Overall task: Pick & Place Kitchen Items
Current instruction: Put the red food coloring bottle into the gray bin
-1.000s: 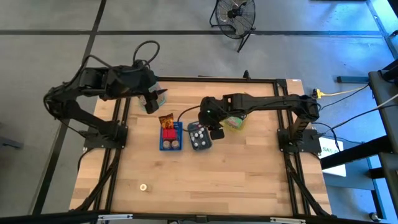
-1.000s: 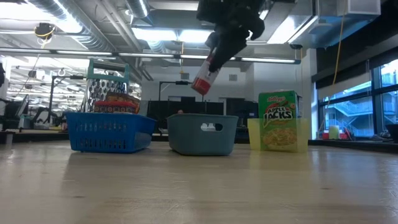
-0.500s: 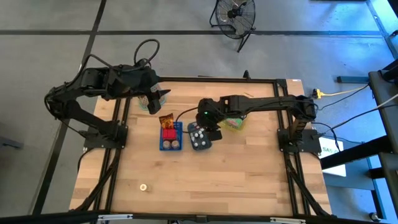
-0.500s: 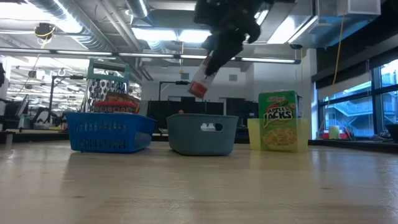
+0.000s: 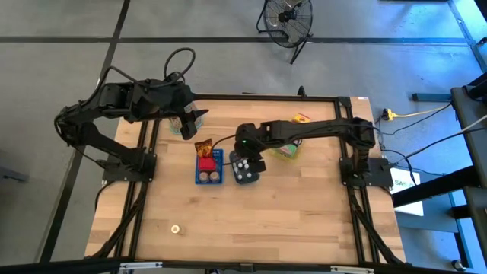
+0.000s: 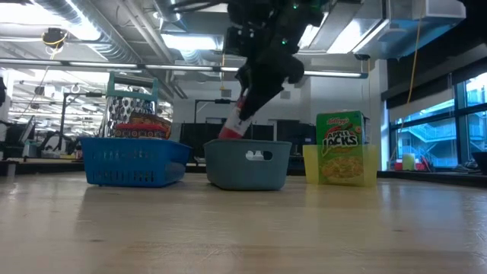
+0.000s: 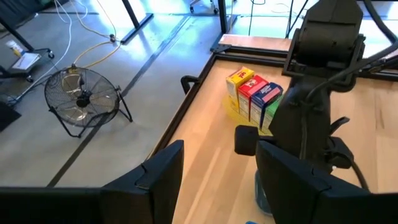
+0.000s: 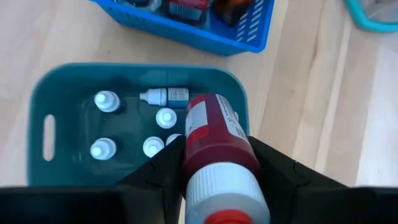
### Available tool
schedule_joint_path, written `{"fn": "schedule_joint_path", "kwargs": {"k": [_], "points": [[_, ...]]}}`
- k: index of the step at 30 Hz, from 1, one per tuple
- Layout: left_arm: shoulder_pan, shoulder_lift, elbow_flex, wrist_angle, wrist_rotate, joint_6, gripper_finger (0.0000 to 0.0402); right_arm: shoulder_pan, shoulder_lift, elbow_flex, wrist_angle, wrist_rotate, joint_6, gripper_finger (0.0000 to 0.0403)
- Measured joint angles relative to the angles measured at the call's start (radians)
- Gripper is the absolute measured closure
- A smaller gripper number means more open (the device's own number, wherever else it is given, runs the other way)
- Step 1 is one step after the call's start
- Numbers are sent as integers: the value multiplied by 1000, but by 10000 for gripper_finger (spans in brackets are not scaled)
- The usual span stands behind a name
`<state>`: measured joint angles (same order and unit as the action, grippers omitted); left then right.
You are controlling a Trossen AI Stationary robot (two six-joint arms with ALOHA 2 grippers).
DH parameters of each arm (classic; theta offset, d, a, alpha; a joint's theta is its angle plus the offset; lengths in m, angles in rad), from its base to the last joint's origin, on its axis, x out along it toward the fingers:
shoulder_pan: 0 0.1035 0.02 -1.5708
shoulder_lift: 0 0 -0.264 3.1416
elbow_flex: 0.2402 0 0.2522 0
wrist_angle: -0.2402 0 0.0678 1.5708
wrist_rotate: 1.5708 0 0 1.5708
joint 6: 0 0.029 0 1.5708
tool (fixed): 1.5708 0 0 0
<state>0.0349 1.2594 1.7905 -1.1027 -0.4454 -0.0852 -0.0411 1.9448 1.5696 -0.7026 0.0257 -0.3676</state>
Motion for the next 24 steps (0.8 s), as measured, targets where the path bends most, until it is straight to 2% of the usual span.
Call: {"fn": "schedule_joint_path", "kwargs": {"k": [7, 24], "points": [[0, 0, 0, 0, 0, 2, 206, -1, 18, 0, 7, 50, -14, 253], [0, 0, 0, -19, 21, 2, 206, -4, 24, 0, -23, 26, -8, 253]]}}
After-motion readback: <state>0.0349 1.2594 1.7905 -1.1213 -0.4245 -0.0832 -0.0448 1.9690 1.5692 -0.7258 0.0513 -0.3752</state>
